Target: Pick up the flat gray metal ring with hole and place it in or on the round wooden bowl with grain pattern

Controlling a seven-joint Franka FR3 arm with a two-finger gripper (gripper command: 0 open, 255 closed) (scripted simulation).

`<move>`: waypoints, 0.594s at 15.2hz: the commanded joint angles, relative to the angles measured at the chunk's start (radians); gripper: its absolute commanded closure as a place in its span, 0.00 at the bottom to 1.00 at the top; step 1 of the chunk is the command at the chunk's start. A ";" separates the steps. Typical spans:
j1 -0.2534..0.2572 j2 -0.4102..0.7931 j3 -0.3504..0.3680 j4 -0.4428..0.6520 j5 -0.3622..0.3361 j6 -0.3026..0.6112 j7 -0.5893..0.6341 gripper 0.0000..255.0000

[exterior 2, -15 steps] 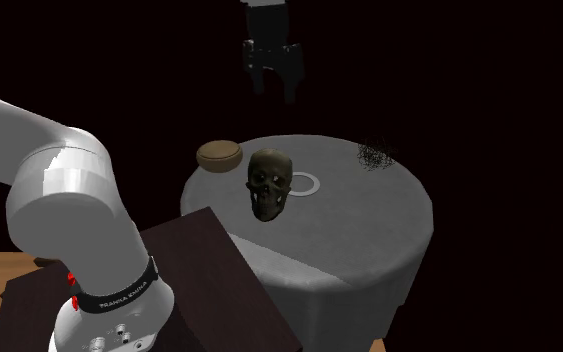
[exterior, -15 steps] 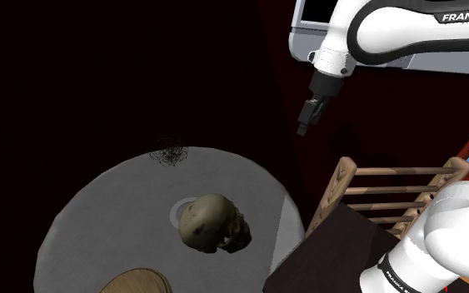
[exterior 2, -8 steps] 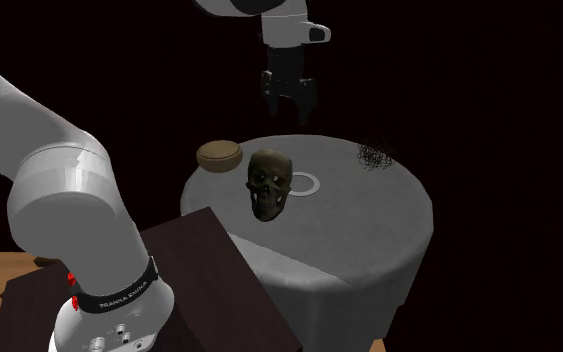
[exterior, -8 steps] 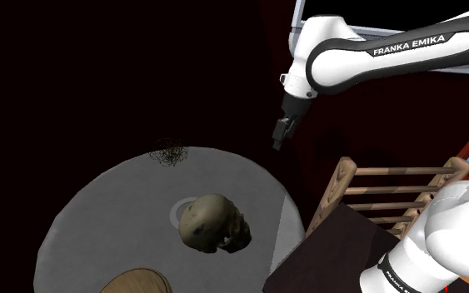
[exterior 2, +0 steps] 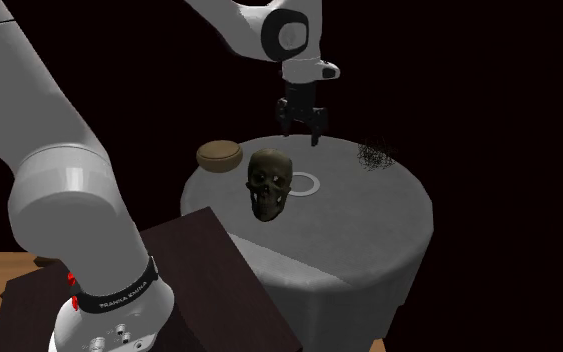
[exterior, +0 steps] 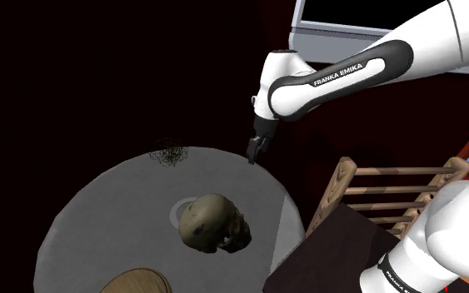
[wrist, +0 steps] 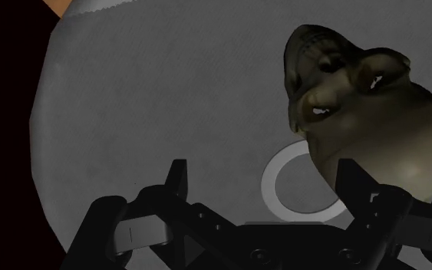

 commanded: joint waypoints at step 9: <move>0.031 0.387 0.021 0.192 -0.083 0.171 0.026 0.00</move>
